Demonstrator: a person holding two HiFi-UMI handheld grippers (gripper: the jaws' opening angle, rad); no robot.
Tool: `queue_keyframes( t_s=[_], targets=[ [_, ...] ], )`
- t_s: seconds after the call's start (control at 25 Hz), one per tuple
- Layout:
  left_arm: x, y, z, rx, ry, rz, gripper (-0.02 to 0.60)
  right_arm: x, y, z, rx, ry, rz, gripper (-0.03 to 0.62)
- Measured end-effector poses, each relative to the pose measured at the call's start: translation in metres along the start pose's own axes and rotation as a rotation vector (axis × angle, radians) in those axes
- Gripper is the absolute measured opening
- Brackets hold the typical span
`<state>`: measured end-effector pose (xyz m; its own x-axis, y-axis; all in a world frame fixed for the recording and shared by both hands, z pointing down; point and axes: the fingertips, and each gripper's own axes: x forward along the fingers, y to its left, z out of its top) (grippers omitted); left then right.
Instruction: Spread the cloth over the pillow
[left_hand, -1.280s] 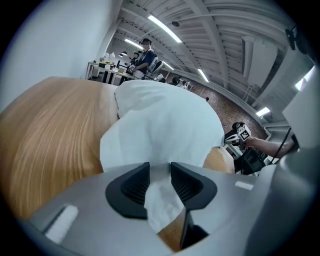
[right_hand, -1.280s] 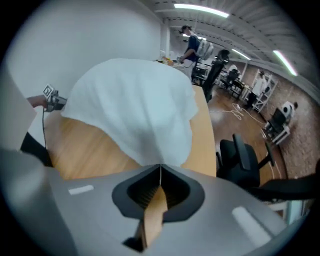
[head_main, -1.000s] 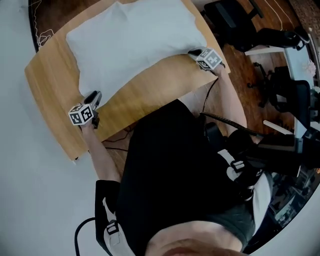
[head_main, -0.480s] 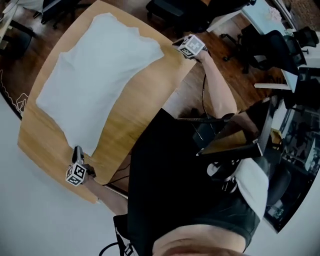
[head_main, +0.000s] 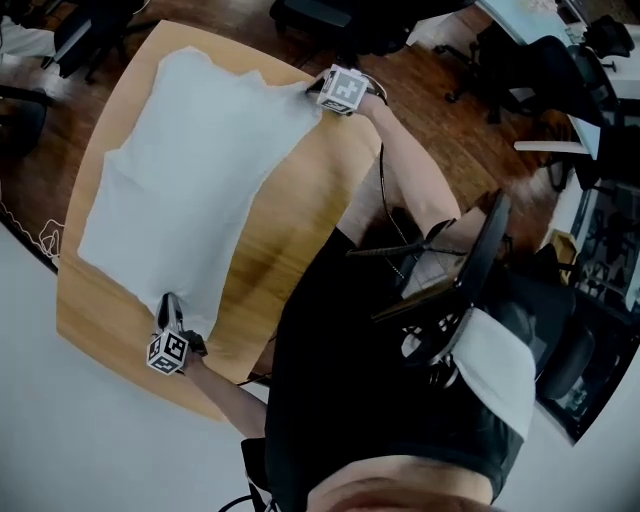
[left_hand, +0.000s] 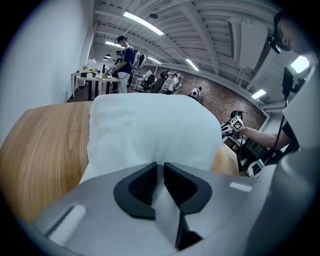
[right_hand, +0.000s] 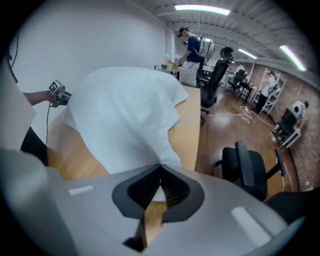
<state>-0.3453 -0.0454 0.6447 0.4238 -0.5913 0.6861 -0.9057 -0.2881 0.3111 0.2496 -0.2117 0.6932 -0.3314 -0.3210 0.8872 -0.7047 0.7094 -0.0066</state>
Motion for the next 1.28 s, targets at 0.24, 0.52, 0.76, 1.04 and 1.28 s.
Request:
queue_keyframes(
  t_s=[0.24, 0.52, 0.76, 1.04, 1.28],
  targets=[
    [0.009, 0.004, -0.002, -0.04, -0.035, 0.006, 0.04, 0.023, -0.008, -0.035, -0.043, 0.157, 0.048, 0.115],
    [0.019, 0.004, 0.0, -0.06, -0.045, 0.014, 0.04, 0.043, -0.03, 0.116, -0.485, 0.0, 0.01, 0.226],
    [0.016, 0.0, -0.002, -0.097, -0.082, 0.019, 0.03, 0.079, -0.042, 0.114, -0.602, 0.097, 0.124, 0.01],
    [0.009, 0.01, -0.002, -0.106, -0.097, 0.055, 0.03, 0.082, -0.119, 0.196, -0.622, 0.054, -0.137, 0.157],
    [0.03, -0.004, 0.002, -0.103, -0.082, 0.043, 0.029, 0.18, -0.09, 0.251, -1.118, 0.161, 0.009, 0.213]
  ],
)
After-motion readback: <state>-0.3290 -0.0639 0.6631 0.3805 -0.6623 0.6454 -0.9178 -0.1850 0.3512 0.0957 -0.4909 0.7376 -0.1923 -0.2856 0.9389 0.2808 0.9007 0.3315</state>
